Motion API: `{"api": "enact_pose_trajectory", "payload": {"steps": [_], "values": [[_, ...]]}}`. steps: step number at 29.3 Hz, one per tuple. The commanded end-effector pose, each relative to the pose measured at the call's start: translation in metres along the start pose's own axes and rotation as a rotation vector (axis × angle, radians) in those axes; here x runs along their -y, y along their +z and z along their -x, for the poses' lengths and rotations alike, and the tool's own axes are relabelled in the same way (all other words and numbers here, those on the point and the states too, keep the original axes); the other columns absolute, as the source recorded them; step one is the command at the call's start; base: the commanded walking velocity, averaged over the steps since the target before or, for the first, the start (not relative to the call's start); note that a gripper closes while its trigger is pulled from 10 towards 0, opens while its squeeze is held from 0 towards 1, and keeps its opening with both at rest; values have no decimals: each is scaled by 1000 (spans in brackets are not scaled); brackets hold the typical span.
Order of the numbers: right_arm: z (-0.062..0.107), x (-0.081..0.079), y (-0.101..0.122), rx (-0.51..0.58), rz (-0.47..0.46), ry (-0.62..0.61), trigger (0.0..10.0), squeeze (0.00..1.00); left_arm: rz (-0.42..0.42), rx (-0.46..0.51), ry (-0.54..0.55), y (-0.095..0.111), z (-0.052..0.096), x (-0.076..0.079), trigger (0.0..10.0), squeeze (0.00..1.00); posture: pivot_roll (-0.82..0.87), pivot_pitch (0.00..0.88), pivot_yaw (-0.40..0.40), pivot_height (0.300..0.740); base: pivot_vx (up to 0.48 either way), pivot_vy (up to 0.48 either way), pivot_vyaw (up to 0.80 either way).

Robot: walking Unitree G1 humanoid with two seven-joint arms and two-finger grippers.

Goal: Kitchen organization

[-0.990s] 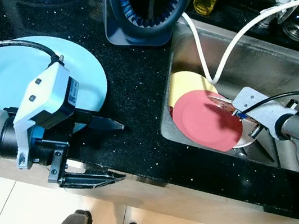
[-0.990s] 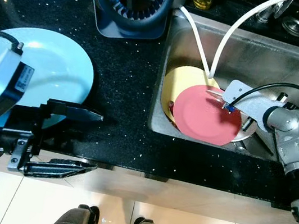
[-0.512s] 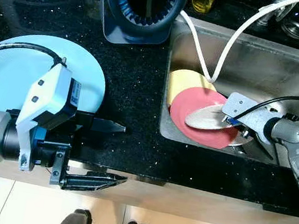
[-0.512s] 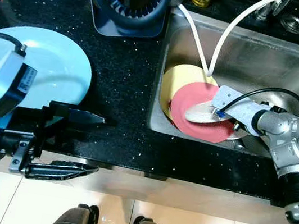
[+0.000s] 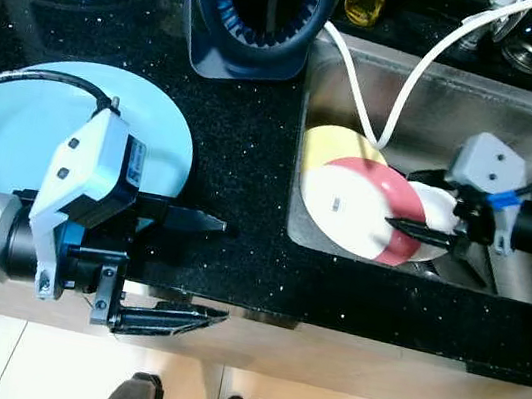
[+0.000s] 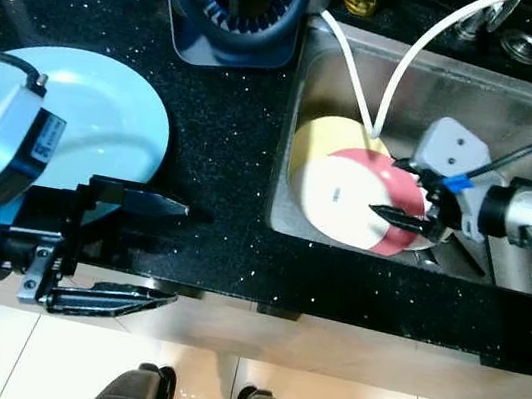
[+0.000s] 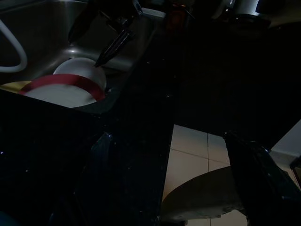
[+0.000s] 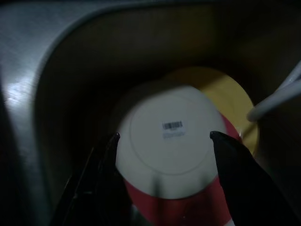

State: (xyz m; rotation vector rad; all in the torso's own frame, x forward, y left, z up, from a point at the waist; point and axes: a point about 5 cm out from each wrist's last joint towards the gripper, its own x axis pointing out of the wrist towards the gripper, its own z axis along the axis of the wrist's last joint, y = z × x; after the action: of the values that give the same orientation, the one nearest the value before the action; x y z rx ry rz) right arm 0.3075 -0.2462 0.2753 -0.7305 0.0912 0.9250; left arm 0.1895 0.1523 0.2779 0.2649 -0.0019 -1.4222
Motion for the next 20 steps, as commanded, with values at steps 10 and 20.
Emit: {"api": "enact_pose_trajectory", "payload": {"steps": [10, 20], "values": [[-12, -8, 36, 562, -273, -150, 10000, 0, -13, 61, 145, -12, -12, -17, 10000, 0, 87, 158, -72, 740, 0, 0, 0], [-46, -32, 45, 781, -505, -145, 10000, 0, -111, 270, 447, 11, -11, -49, 10000, 0, 112, 141, -79, 740, 0, 0, 0]]}}
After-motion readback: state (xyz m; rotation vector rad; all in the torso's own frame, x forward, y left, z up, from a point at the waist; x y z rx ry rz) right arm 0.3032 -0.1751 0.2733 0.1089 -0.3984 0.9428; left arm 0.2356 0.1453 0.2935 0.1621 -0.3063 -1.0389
